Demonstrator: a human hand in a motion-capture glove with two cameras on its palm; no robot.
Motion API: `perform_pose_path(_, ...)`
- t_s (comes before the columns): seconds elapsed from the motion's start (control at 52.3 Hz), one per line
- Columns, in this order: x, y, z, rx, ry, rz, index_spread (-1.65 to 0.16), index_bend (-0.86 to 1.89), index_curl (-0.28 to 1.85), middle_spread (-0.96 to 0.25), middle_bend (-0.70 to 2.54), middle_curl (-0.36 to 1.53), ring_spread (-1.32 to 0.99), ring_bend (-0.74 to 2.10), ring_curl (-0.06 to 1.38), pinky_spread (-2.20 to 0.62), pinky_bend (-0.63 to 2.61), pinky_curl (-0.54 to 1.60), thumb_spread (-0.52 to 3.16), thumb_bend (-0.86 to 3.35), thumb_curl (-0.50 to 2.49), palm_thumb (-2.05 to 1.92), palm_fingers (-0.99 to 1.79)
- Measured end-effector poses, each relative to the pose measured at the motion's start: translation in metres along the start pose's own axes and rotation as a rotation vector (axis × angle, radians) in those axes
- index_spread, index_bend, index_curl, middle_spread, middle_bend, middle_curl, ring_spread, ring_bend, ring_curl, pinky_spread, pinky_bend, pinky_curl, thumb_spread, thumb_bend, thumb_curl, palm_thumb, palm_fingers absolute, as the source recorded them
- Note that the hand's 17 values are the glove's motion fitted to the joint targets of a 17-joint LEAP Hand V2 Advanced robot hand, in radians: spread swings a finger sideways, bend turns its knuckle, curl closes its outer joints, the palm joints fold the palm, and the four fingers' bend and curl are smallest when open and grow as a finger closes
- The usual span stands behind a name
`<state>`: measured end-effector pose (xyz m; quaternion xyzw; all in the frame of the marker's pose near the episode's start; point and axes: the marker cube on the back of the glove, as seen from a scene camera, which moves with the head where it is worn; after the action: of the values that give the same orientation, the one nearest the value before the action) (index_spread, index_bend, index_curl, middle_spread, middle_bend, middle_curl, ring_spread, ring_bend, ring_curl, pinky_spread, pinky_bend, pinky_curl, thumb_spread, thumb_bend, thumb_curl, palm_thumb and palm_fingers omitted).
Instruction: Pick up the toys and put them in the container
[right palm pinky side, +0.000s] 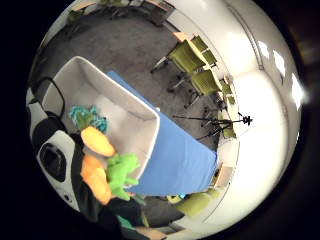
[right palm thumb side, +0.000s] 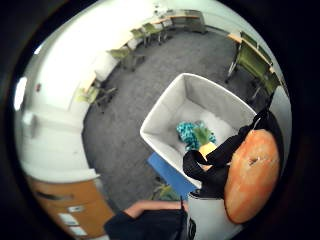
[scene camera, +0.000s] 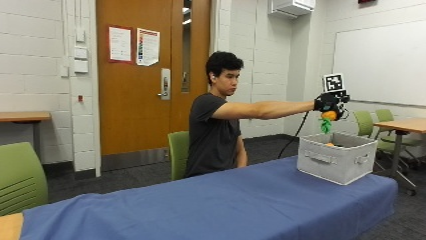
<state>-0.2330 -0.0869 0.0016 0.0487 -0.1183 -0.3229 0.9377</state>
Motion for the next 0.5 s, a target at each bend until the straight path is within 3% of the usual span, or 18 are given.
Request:
perform_pose_path(0.096, 0.018, -0.003, 0.023, -0.059, 0.133, 0.174, -0.29, 0.56, 1.09, -0.27, 1.02, 0.67, -0.38, 1.19, 0.53, -0.48, 0.76, 0.4, 0.66, 0.13, 1.25, 0.49, 1.26)
perform_pose_path(0.191, 0.04, 0.006, 0.043, -0.274, 0.22, 0.324, -0.28, 0.51, 1.07, -0.28, 1.01, 0.66, -0.4, 1.14, 0.51, -0.48, 0.78, 0.4, 0.7, 0.08, 1.25, 0.41, 1.11)
perform_pose_path(0.21, 0.041, 0.007, 0.044, -0.295, 0.209, 0.331, -0.28, 0.29, 1.01, -0.26, 0.84, 0.61, -0.39, 1.07, 0.48, -0.42, 0.81, 0.41, 0.85, -0.09, 1.11, 0.14, 0.51)
perform_pose_path(0.23, 0.042, 0.008, 0.045, -0.3, 0.202, 0.329, -0.27, 0.36, 1.07, -0.27, 0.94, 0.66, -0.39, 1.18, 0.55, -0.44, 0.87, 0.47, 0.88, -0.02, 1.12, 0.2, 0.88)
perform_pose_path(0.249, 0.043, 0.01, 0.046, -0.294, 0.198, 0.322, -0.28, 0.2, 1.0, -0.24, 0.76, 0.59, -0.37, 1.01, 0.48, -0.39, 0.83, 0.43, 0.91, -0.14, 1.04, 0.02, 0.24)
perform_pose_path(0.287, 0.039, 0.011, 0.047, -0.273, 0.181, 0.306, -0.26, 0.17, 1.0, -0.2, 0.69, 0.59, -0.32, 0.95, 0.52, -0.35, 0.89, 0.51, 0.91, -0.18, 0.96, -0.13, -0.03)
perform_pose_path(0.44, -0.027, 0.013, 0.052, -0.242, 0.175, 0.305, -0.27, 0.16, 0.82, -0.14, 0.59, 0.51, -0.31, 0.81, 0.36, -0.25, 0.87, 0.4, 0.98, -0.15, 0.71, -0.19, 0.09)
perform_pose_path(0.497, -0.018, 0.028, 0.041, -0.226, 0.192, 0.303, -0.27, 0.16, 0.8, -0.13, 0.58, 0.5, -0.31, 0.8, 0.35, -0.23, 0.86, 0.39, 0.99, -0.15, 0.64, -0.19, 0.08)
